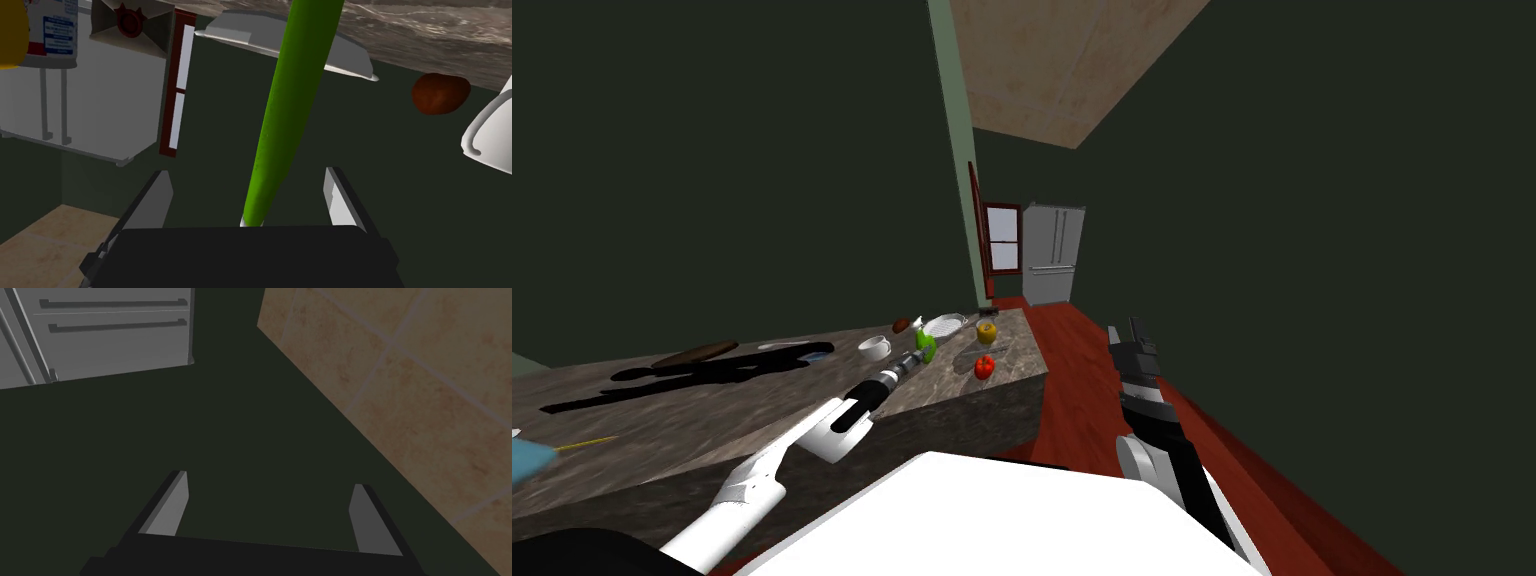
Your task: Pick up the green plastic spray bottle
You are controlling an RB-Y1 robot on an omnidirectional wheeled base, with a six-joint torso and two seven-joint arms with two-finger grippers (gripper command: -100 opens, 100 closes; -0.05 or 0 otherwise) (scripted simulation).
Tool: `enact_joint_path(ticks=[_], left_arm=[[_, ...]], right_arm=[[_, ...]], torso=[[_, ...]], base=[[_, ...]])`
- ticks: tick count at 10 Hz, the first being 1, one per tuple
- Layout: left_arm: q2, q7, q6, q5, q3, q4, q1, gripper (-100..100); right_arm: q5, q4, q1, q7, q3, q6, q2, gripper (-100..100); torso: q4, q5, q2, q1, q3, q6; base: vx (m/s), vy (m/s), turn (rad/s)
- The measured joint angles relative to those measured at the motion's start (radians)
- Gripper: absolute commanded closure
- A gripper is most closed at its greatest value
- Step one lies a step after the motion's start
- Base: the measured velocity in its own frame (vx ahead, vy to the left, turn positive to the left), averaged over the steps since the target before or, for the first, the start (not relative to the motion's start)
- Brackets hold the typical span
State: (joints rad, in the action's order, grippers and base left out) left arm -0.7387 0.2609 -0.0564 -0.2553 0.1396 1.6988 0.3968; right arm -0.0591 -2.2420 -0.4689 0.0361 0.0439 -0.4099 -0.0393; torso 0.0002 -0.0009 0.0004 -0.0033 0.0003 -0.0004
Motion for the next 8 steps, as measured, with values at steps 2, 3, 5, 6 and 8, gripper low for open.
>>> enact_joint_path(ticks=[2, 3, 5, 6, 8], left_arm=[[-0.045, 0.009, -0.031, -0.019, 0.015, -0.031, 0.005, -100], [-0.070, 0.010, -0.040, -0.024, 0.020, -0.053, 0.001, -100], [-0.097, 0.018, -0.070, -0.041, 0.022, -0.078, -0.009, -100], [-0.108, 0.023, -0.084, -0.051, 0.027, -0.090, -0.009, -100], [-0.109, 0.024, -0.087, -0.052, 0.028, -0.091, -0.009, -100]], right_arm=[[0.000, 0.000, 0.000, 0.000, 0.000, 0.000, 0.000, 0], [0.000, 0.000, 0.000, 0.000, 0.000, 0.000, 0.000, 0], [0.000, 0.000, 0.000, 0.000, 0.000, 0.000, 0.000, 0], [0.000, 0.000, 0.000, 0.000, 0.000, 0.000, 0.000, 0], [0.000, 0.000, 0.000, 0.000, 0.000, 0.000, 0.000, 0]], torso=[[0.000, 0.000, 0.000, 0.000, 0.000, 0.000], [0.000, 0.000, 0.000, 0.001, 0.000, 0.000], [0.000, 0.000, 0.000, 0.001, 0.000, 0.000], [0.000, 0.000, 0.000, 0.001, 0.000, 0.000], [0.000, 0.001, 0.001, 0.003, 0.001, -0.001]], base=[[0.012, -0.048, -0.104], [0.011, -0.043, -0.121], [0.010, -0.034, -0.093], [0.006, -0.014, -0.020], [0.000, 0.000, 0.000]])
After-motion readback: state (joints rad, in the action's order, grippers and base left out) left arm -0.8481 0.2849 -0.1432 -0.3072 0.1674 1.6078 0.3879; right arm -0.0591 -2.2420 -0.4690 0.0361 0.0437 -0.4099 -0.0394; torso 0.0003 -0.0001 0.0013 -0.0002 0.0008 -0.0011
